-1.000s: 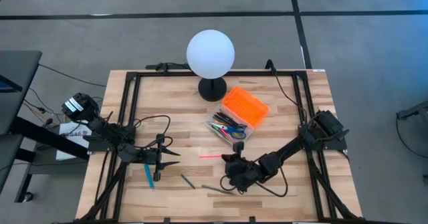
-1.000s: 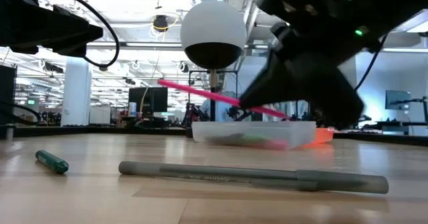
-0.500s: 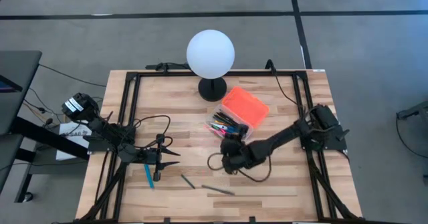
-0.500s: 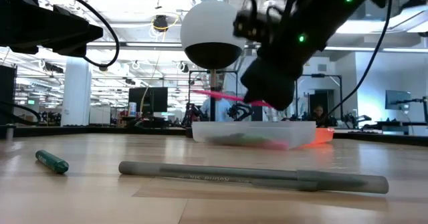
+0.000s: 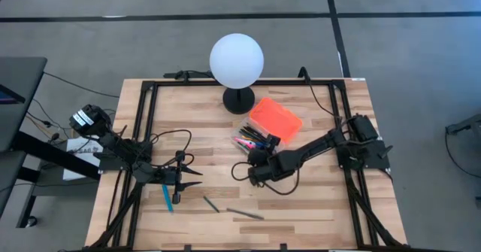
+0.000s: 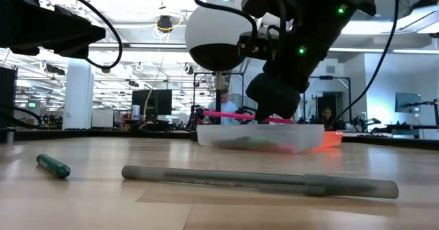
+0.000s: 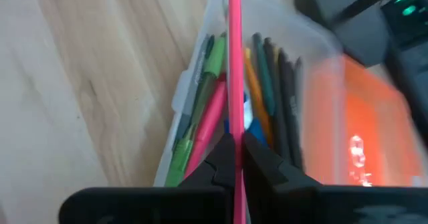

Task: Pick & place school supplies into a supply box
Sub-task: Put the pink pen into the orange supply box, then put the dark green crayon into the orange supply box

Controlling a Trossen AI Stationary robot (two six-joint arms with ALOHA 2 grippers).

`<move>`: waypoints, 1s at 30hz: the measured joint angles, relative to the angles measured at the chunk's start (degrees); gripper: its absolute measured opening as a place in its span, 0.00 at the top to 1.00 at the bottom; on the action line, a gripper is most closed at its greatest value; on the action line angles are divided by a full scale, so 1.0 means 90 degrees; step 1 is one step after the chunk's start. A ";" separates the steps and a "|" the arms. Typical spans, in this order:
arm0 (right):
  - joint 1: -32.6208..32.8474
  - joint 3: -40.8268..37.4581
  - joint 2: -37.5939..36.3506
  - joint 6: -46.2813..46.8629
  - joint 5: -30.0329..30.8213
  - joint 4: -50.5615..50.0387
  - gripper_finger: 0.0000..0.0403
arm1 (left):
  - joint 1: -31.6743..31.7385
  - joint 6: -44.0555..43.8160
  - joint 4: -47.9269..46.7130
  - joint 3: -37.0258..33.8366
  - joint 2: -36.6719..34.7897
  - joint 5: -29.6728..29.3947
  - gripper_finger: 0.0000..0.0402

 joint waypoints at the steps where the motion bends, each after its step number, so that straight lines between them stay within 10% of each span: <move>1: -0.0030 0.0000 0.0000 0.0034 -0.0085 0.0000 1.00 | 0.0000 0.0000 0.0000 0.0000 0.0000 0.0000 0.71; 19: -0.0282 -0.0002 0.0000 0.0496 -0.0055 -0.0502 0.74 | -0.0002 -0.0095 -0.0092 0.0000 -0.0002 0.0005 0.71; 30: 0.1042 0.0003 -0.0107 0.0005 0.2378 -0.0649 0.72 | 0.0000 -0.0970 -0.0821 0.0000 -0.0002 0.0309 0.71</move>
